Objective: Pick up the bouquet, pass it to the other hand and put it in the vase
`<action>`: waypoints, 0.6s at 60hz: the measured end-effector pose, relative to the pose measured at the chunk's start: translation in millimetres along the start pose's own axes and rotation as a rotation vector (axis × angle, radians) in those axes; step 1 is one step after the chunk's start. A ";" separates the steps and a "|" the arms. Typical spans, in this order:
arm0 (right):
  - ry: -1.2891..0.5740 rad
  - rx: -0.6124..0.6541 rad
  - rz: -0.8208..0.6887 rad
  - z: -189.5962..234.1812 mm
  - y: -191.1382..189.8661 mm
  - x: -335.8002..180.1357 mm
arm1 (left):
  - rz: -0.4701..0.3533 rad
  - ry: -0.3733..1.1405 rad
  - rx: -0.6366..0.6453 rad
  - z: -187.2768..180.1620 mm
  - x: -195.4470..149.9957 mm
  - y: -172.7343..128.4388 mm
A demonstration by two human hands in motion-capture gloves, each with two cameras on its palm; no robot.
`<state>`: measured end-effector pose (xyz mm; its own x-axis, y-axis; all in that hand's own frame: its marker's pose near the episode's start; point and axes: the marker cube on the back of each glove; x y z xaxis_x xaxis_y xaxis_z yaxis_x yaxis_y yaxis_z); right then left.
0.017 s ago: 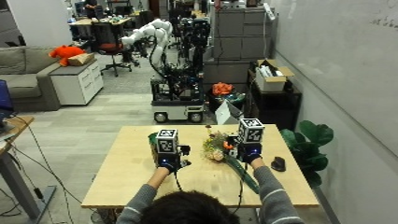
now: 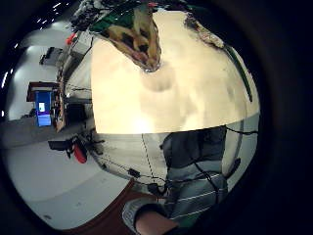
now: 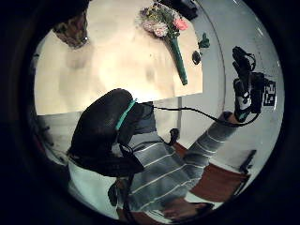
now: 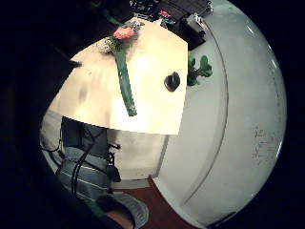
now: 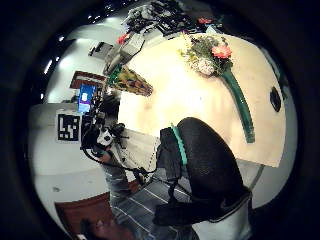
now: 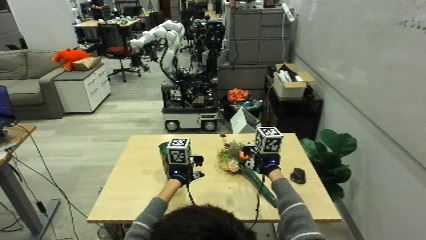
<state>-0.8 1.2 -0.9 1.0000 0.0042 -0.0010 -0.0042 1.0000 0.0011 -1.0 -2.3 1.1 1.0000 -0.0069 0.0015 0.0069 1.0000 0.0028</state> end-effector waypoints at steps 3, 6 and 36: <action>0.005 -0.001 0.007 -0.8 1.3 -0.4 | 0.000 0.000 0.003 -2.6 0.8 2.6; 0.011 -0.009 0.010 -1.1 2.4 0.0 | 0.004 0.003 0.004 -7.1 2.8 8.5; 0.059 -0.013 0.060 -9.3 -2.0 1.8 | 0.019 0.025 0.011 -14.6 6.2 14.8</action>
<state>1.1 -0.8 -10.3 0.9961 0.0637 -0.0606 -0.0644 0.9979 -0.0099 5.3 12.5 -13.4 0.9997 0.0121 -0.0229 -0.0118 0.9998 0.0135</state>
